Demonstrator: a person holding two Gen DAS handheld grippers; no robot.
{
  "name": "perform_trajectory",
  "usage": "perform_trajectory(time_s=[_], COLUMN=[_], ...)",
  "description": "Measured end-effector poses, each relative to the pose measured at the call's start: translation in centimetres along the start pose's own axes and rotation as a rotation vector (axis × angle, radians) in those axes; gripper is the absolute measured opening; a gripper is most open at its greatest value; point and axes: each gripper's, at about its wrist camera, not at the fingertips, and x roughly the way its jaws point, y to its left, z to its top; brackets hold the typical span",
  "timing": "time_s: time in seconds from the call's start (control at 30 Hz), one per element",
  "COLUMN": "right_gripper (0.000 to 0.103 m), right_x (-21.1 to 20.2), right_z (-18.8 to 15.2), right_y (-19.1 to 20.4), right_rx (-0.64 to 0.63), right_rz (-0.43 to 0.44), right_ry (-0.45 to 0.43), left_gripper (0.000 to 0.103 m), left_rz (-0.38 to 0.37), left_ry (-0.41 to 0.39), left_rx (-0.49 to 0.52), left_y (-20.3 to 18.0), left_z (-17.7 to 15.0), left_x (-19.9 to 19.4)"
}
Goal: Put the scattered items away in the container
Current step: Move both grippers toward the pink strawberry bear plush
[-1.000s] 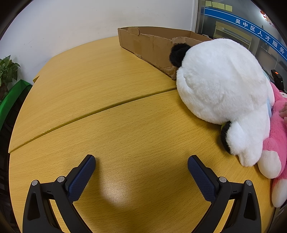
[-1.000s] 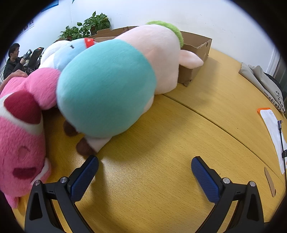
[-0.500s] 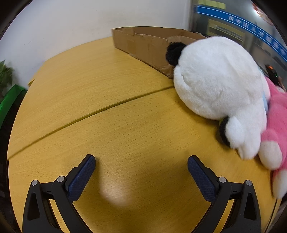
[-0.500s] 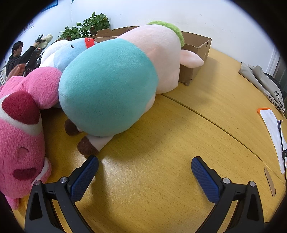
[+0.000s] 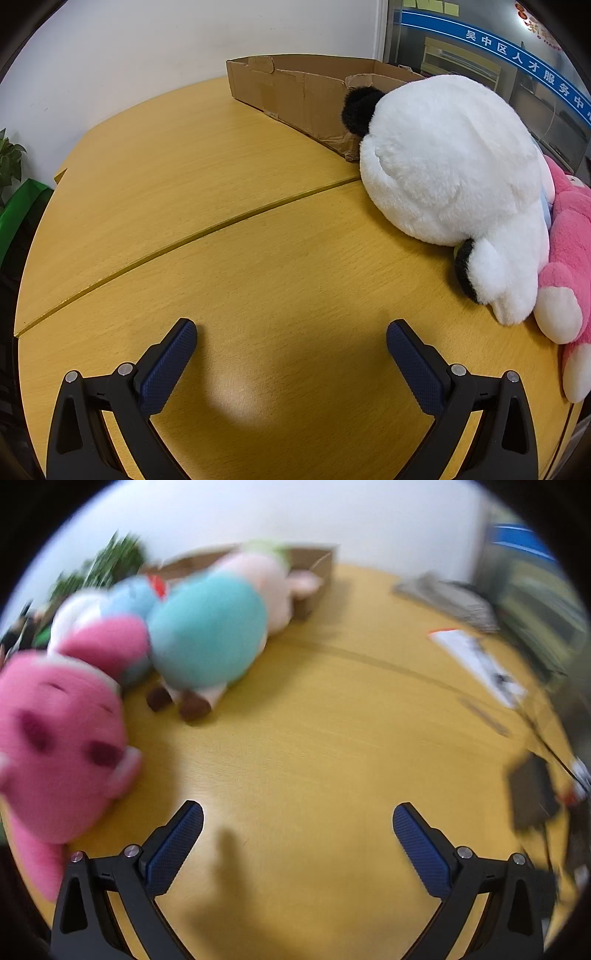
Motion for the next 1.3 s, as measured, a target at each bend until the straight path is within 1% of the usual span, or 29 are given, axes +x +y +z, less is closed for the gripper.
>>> perform_trajectory(time_s=[0.07, 0.13, 0.2, 0.27, 0.33, 0.43, 0.53, 0.6, 0.63, 0.67, 0.7, 0.73, 0.8, 0.87, 0.9, 0.97, 1.03, 1.1, 1.17, 1.2, 1.23, 1.3], right_gripper=[0.103, 0.103, 0.103, 0.103, 0.103, 0.103, 0.103, 0.103, 0.103, 0.103, 0.103, 0.103, 0.103, 0.103, 0.103, 0.103, 0.103, 0.103, 0.103, 0.103, 0.103, 0.103], right_x=[-3.4, -6.4, -8.5, -9.6, -9.7, -9.2, -9.5, -9.3, -9.1, -9.1, -9.1, -9.3, -9.7, -10.1, -10.2, -10.1, -9.8, -9.4, -9.2, -9.3, -9.5, -9.7], right_z=[-0.3, -0.5, -0.5, -0.5, -0.1, 0.5, 0.6, 0.7, 0.8, 0.9, 0.9, 0.9, 1.0, 1.1, 1.1, 1.3, 1.3, 1.2, 1.1, 1.0, 1.0, 1.1], right_y=[1.0, 2.5, 4.1, 5.5, 7.4, 9.3, 11.0, 11.7, 12.1, 12.4, 12.6, 12.8, 12.9, 12.9, 12.8, 12.8, 12.7, 12.7, 12.6, 12.6, 12.7, 12.9], right_rx=[0.066, 0.109, 0.125, 0.131, 0.138, 0.136, 0.144, 0.144, 0.144, 0.146, 0.151, 0.16, 0.185, 0.206, 0.217, 0.246, 0.267, 0.27, 0.267, 0.26, 0.249, 0.221], right_rz=[-0.002, -0.005, 0.014, 0.029, 0.039, 0.044, 0.084, 0.078, 0.061, 0.049, 0.047, 0.054, 0.078, 0.085, 0.077, 0.042, -0.012, -0.044, -0.05, -0.05, -0.05, -0.06], right_ry=[-0.084, -0.166, -0.218, -0.245, -0.246, -0.208, -0.235, -0.239, -0.237, -0.239, -0.242, -0.246, -0.247, -0.246, -0.242, -0.219, -0.199, -0.172, -0.15, -0.145, -0.144, -0.143], left_gripper=[0.103, 0.103, 0.103, 0.103, 0.103, 0.103, 0.103, 0.103, 0.103, 0.103, 0.103, 0.103, 0.103, 0.103, 0.103, 0.103, 0.103, 0.103, 0.103, 0.103, 0.103, 0.103], left_rz=[0.033, 0.099, 0.147, 0.169, 0.172, 0.165, 0.178, 0.201, 0.195, 0.166, 0.136, 0.121, 0.134, 0.154, 0.149, 0.16, 0.166, 0.135, 0.067, 0.035, 0.014, -0.002], left_ry=[-0.001, -0.003, -0.005, -0.006, -0.006, -0.005, -0.006, 0.004, 0.012, 0.003, -0.015, -0.043, -0.142, -0.228, -0.263, -0.307, -0.309, -0.287, -0.246, -0.227, -0.205, -0.166], left_rx=[-0.046, -0.134, -0.197, -0.227, -0.23, -0.223, -0.245, -0.275, -0.278, -0.277, -0.289, -0.312, -0.38, -0.439, -0.445, -0.391, -0.336, -0.325, -0.34, -0.35, -0.358, -0.351], left_y=[0.0, -0.7, -1.4, -1.7, -1.8, -1.8, -2.1, -2.2, -2.7, -3.3, -3.9, -4.6, -6.5, -9.3, -11.1, -15.9, -21.0, -24.9, -26.9, -27.3, -28.2, -29.2], left_z=[0.4, 0.5, 0.4, 0.2, 0.1, 0.8, 0.7, 0.6, 0.4, 0.0, -0.6, -1.1, -1.9, -2.3, -2.2, -1.4, -0.7, 0.0, 1.2, 1.5, 1.7, 2.6], left_x=[0.1, 0.0, -0.1, -0.3, -0.3, 0.1, 0.0, 0.1, -0.1, -0.6, -1.4, -2.4, -5.5, -9.6, -11.2, -13.6, -14.4, -14.2, -13.0, -12.3, -11.8, -10.6])
